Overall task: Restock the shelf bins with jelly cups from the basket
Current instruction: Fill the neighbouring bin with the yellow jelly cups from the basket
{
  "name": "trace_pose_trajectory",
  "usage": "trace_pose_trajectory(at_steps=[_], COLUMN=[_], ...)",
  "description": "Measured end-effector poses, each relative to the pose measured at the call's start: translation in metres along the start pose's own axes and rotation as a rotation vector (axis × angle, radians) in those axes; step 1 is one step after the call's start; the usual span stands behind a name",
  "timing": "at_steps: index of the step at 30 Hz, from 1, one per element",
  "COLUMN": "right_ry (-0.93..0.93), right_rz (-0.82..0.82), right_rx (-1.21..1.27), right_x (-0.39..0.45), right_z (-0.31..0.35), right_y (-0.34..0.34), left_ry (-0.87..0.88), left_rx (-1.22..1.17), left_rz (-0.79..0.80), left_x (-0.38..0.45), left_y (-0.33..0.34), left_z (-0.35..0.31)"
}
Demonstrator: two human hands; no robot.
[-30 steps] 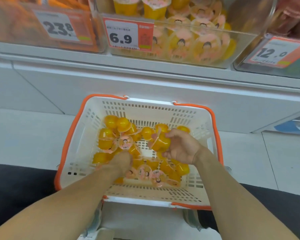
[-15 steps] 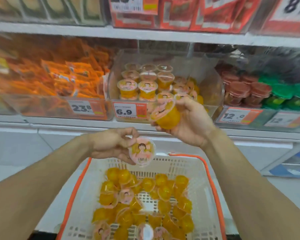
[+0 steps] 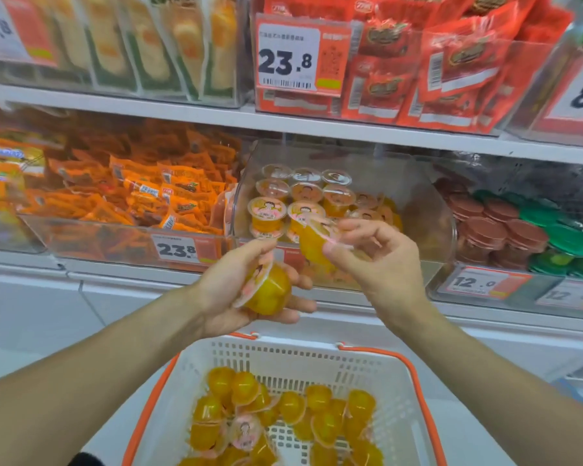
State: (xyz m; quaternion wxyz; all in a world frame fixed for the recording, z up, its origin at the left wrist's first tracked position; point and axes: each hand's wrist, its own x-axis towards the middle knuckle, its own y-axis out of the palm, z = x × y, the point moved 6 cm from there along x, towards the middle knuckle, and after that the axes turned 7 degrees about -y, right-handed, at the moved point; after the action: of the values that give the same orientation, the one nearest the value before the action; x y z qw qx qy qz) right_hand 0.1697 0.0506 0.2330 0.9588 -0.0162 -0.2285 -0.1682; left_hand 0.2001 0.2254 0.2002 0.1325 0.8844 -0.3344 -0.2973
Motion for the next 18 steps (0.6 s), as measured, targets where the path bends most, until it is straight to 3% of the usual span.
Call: trace_pose_trajectory(at_steps=[4, 7, 10, 14, 18], right_ry=[-0.194, -0.238, -0.254, -0.055, 0.297], right_rz=[0.063, 0.107, 0.213, 0.417, 0.378], right_rx=[-0.227, -0.335, -0.389, -0.301, -0.280], right_x=[-0.015, -0.018, -0.021, -0.018, -0.010], right_z=[-0.002, -0.006, -0.007, -0.010, -0.011], right_y=[0.003, 0.006, 0.017, 0.020, 0.007], left_ry=[-0.036, -0.038, 0.026, 0.071, 0.137], left_rx=[0.133, 0.269, 0.276, 0.288, 0.433], left_rz=[-0.003, 0.000, -0.101, -0.143, -0.227], left_x=[0.007, 0.008, 0.010, 0.009, 0.010], left_y=[0.000, 0.003, 0.001, -0.005, -0.011], left_z=[0.009, 0.017, 0.019, 0.017, 0.014])
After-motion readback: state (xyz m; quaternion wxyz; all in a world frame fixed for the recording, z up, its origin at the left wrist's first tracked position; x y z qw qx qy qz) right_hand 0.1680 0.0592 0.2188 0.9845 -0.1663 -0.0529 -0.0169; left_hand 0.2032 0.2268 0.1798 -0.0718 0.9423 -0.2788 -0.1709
